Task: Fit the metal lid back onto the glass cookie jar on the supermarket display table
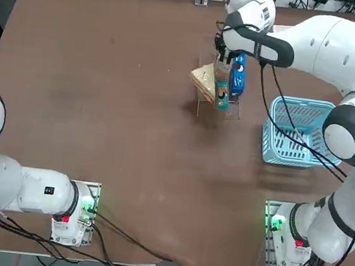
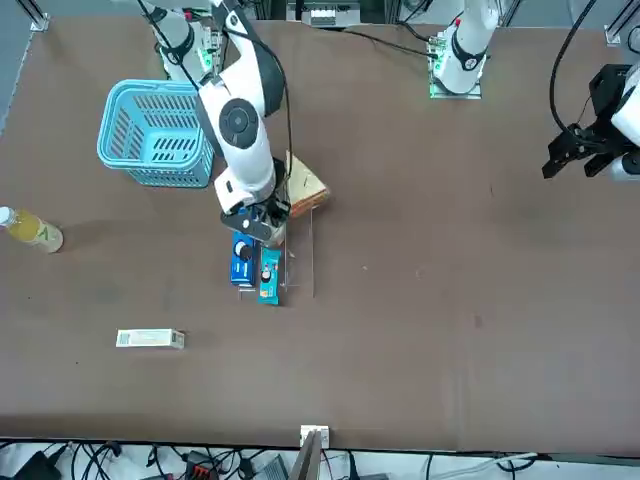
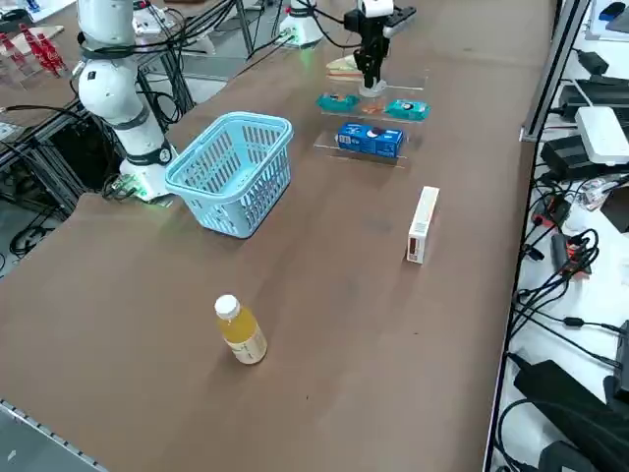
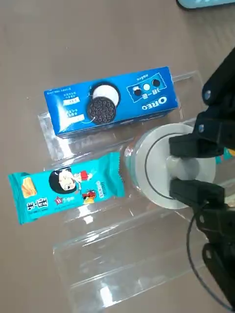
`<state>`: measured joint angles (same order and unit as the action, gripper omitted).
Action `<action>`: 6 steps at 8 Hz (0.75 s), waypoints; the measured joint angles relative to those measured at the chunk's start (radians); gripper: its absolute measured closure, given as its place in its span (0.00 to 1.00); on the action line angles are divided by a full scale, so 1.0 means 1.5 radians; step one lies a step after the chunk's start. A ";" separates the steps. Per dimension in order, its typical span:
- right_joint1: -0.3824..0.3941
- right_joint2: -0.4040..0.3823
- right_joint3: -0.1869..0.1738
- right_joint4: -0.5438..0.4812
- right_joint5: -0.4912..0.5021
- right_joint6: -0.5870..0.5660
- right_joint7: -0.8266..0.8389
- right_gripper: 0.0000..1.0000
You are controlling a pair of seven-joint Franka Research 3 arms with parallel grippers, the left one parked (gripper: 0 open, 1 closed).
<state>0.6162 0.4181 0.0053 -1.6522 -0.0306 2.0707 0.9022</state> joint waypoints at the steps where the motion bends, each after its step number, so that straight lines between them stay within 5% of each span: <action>1: 0.000 -0.005 0.000 -0.007 0.000 0.005 -0.004 0.72; 6: -0.001 -0.013 0.000 -0.025 0.000 0.025 -0.008 0.72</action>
<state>0.6149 0.3979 0.0051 -1.6896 -0.0305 2.1088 0.8904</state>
